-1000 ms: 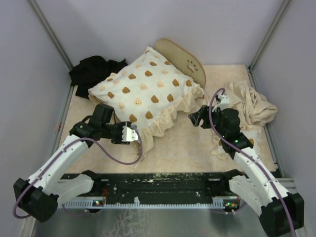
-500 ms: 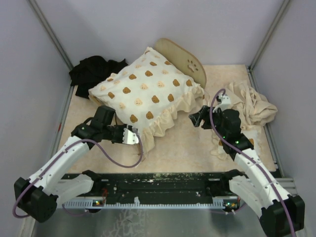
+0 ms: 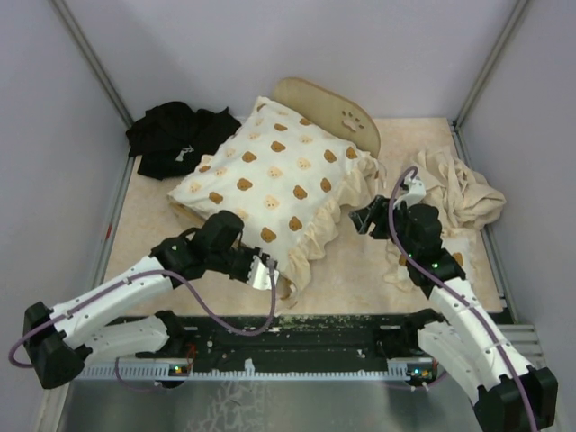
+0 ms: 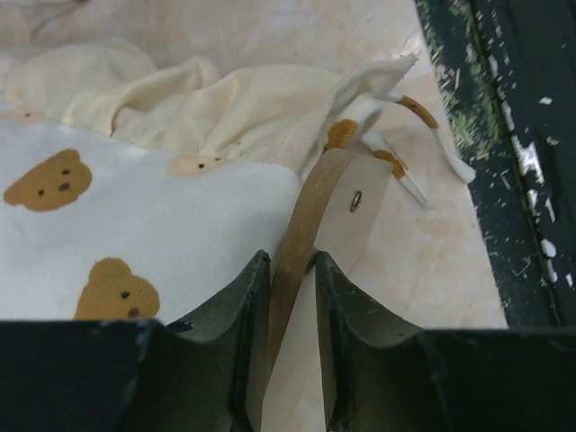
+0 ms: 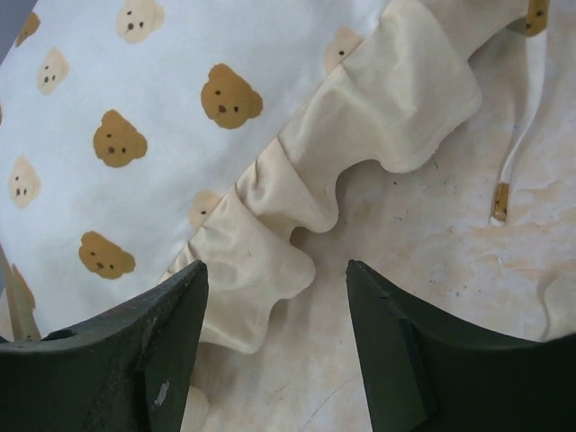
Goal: Set up the pet bed
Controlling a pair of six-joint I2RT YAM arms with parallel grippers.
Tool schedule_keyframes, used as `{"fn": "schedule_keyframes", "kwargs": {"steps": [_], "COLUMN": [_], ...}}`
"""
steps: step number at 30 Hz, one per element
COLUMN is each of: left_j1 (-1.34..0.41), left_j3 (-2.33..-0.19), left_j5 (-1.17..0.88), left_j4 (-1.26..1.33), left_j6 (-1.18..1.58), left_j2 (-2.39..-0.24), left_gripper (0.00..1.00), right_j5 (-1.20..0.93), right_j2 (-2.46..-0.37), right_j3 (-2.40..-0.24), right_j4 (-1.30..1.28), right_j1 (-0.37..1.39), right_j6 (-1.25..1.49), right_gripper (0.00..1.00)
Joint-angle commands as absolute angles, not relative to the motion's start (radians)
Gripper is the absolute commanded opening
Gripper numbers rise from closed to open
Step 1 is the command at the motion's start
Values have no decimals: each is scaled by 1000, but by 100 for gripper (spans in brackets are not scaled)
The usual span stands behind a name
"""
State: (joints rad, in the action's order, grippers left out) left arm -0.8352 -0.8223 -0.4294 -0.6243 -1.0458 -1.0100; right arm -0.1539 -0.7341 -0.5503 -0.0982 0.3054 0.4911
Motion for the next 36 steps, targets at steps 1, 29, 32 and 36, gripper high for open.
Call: {"fn": "schedule_keyframes", "kwargs": {"steps": [1, 29, 32, 36], "left_j1": [-942, -827, -828, -828], "left_j3": [-814, -730, -742, -798], "left_j5": [-442, -217, -228, -278], "left_j4": [-543, -658, -641, -649], "left_j6": [-933, -1036, -1006, -907], "left_j2": [-1046, -976, -983, -986], "left_gripper": [25, 39, 12, 0], "right_j5": [-135, -117, -116, -106], "right_j2": [-720, -709, -725, -789], "right_j3": [-537, -461, -436, -401], "right_j4": [-78, -56, -37, 36], "right_j1": [310, 310, 309, 309], "right_j6": [534, 616, 621, 627], "right_gripper": [62, 49, 40, 18]}}
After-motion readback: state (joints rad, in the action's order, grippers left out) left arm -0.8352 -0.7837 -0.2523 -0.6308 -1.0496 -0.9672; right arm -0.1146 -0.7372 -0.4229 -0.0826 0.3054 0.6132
